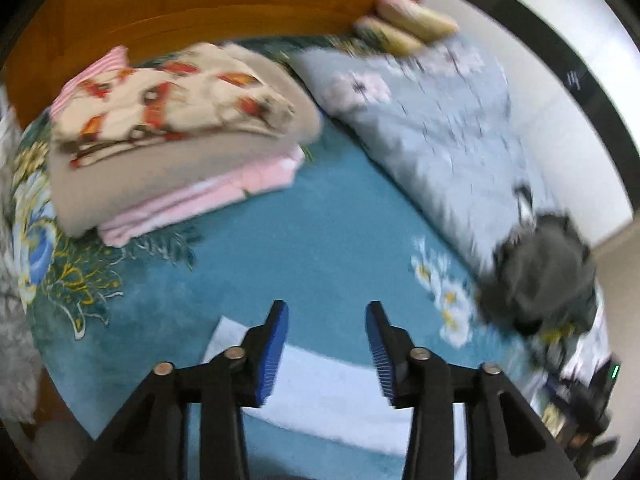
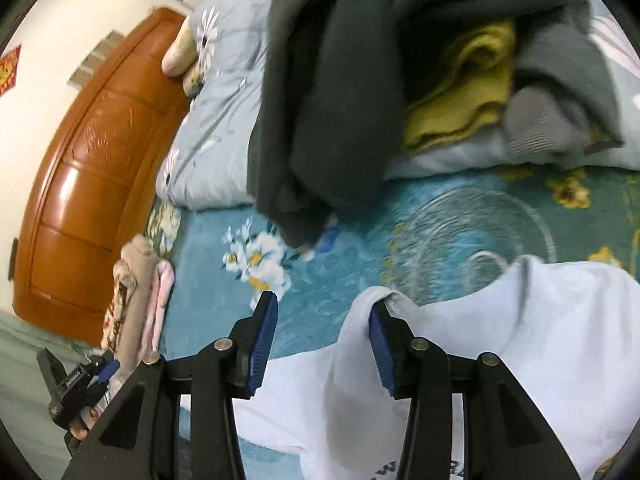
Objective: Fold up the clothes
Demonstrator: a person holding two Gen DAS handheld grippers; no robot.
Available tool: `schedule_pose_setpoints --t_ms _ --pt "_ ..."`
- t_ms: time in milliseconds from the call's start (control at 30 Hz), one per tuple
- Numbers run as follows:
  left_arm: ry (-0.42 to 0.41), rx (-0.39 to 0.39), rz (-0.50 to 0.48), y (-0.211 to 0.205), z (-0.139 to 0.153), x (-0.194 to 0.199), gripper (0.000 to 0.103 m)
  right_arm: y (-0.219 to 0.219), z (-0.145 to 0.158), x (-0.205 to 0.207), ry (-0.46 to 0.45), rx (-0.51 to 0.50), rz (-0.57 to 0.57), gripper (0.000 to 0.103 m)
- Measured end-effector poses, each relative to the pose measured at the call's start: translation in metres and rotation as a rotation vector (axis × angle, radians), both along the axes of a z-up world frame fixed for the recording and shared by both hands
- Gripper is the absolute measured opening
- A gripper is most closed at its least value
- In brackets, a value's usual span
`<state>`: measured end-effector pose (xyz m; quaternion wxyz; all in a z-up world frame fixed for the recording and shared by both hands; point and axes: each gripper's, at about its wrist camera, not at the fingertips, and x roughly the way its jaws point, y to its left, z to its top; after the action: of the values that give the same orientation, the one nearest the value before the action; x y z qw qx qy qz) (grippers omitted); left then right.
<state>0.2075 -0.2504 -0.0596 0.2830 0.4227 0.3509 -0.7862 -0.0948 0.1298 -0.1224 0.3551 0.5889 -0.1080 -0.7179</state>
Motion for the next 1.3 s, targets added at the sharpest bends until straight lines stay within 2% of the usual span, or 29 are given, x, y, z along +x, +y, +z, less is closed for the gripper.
schedule_pose_setpoints --t_ms 133,200,233,300,433,533,633,700,800,900,1000,1167,1300 --pt "-0.117 0.003 -0.009 -0.012 -0.031 0.007 0.048 -0.004 -0.004 0.008 0.038 0.074 0.065 0.046" --pt "-0.175 0.022 -0.003 -0.025 -0.052 0.016 0.05 0.005 -0.006 0.009 0.016 0.053 0.071 0.048" --pt "-0.203 0.032 -0.001 -0.032 -0.062 0.02 0.05 0.01 -0.006 0.01 0.002 0.03 0.074 0.058" --pt "-0.252 0.045 -0.006 -0.044 -0.08 0.023 0.05 0.02 -0.006 0.011 -0.026 -0.018 0.08 0.071" --pt "-0.268 0.094 -0.031 -0.058 -0.111 0.019 0.05 0.026 0.002 0.017 -0.026 -0.029 0.099 0.072" --pt "-0.265 0.077 -0.075 -0.059 -0.12 0.01 0.05 0.033 0.014 0.025 0.001 -0.028 0.09 0.072" --pt "-0.257 0.049 -0.113 -0.057 -0.12 0.004 0.048 0.044 0.026 0.031 0.025 -0.023 0.065 0.072" --pt "-0.23 0.05 -0.138 -0.054 -0.119 0.003 0.019 0.05 0.032 0.033 0.031 -0.031 0.044 0.072" --pt "-0.228 0.042 -0.193 -0.045 -0.119 -0.003 0.006 0.057 0.039 0.035 0.026 -0.059 0.013 0.072" --pt "-0.231 -0.007 -0.173 -0.045 -0.11 0.001 0.005 0.053 0.037 0.033 0.018 -0.036 -0.011 0.072" --pt "-0.193 -0.046 -0.068 -0.061 -0.09 0.025 0.005 0.048 0.036 0.034 0.019 -0.016 -0.013 0.072" --pt "-0.211 -0.067 0.042 -0.092 -0.081 0.072 0.005 0.053 0.038 0.036 0.044 0.023 -0.015 0.072" --pt "-0.276 -0.094 0.001 -0.087 -0.097 0.072 0.005 0.079 0.032 0.033 0.025 0.046 -0.086 0.072"
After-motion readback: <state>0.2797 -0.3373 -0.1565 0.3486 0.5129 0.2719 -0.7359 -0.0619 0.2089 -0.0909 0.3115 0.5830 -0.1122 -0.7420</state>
